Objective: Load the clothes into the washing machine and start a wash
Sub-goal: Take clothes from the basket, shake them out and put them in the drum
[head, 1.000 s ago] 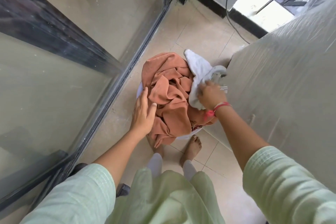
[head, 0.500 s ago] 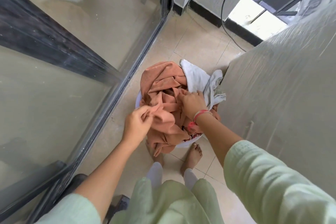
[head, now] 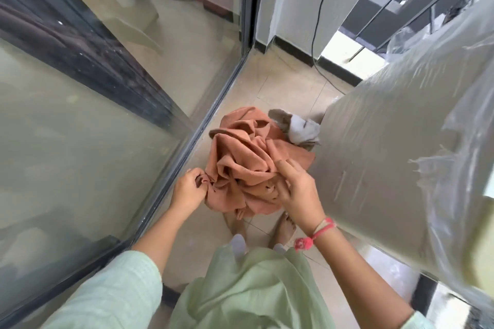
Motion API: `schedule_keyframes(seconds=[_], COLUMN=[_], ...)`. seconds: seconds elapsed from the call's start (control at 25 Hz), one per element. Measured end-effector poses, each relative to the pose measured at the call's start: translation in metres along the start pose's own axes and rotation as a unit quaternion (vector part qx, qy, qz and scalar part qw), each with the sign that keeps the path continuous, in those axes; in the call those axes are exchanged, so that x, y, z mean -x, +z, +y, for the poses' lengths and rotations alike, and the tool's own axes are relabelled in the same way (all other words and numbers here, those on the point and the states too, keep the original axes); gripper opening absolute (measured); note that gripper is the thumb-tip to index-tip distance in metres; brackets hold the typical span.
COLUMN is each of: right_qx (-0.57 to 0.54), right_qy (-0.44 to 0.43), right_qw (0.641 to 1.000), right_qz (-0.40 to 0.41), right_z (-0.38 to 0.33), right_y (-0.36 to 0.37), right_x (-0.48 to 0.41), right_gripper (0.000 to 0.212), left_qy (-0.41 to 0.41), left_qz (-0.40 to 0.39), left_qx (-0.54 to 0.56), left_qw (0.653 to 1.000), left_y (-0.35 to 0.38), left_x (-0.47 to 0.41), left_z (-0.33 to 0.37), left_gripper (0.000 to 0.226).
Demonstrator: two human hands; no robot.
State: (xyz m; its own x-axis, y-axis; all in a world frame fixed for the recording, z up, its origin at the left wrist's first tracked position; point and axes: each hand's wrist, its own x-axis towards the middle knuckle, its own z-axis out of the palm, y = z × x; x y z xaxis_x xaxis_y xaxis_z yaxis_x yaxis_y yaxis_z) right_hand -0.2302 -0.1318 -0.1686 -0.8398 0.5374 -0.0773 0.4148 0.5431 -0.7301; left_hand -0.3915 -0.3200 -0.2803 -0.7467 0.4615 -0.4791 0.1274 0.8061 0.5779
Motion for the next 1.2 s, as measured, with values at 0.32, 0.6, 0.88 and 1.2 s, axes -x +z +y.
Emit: schedule_keyframes(seconds=[0.32, 0.6, 0.88, 1.2], right_qx=[0.047, 0.066, 0.209, 0.207], right_qy=[0.000, -0.065, -0.130, 0.049], right_qw=[0.994, 0.975, 0.961, 0.976], right_qz=[0.100, 0.201, 0.125, -0.056], right_z=[-0.056, -0.104, -0.163, -0.120], right_y=[-0.079, -0.141, -0.237, -0.264], right_x=[0.019, -0.006, -0.047, -0.027], right_gripper=[0.028, 0.020, 0.023, 0.051], left_qy=[0.028, 0.213, 0.338, 0.244], left_qz=[-0.043, -0.118, -0.008, 0.266], left_qx=[0.243, 0.249, 0.187, 0.179], left_qw=[0.969, 0.938, 0.922, 0.915], left_y=[-0.053, -0.078, -0.115, -0.216], left_x=[0.031, 0.068, 0.071, 0.023], left_z=[0.090, 0.182, 0.248, 0.214], left_gripper=[0.065, 0.107, 0.042, 0.026])
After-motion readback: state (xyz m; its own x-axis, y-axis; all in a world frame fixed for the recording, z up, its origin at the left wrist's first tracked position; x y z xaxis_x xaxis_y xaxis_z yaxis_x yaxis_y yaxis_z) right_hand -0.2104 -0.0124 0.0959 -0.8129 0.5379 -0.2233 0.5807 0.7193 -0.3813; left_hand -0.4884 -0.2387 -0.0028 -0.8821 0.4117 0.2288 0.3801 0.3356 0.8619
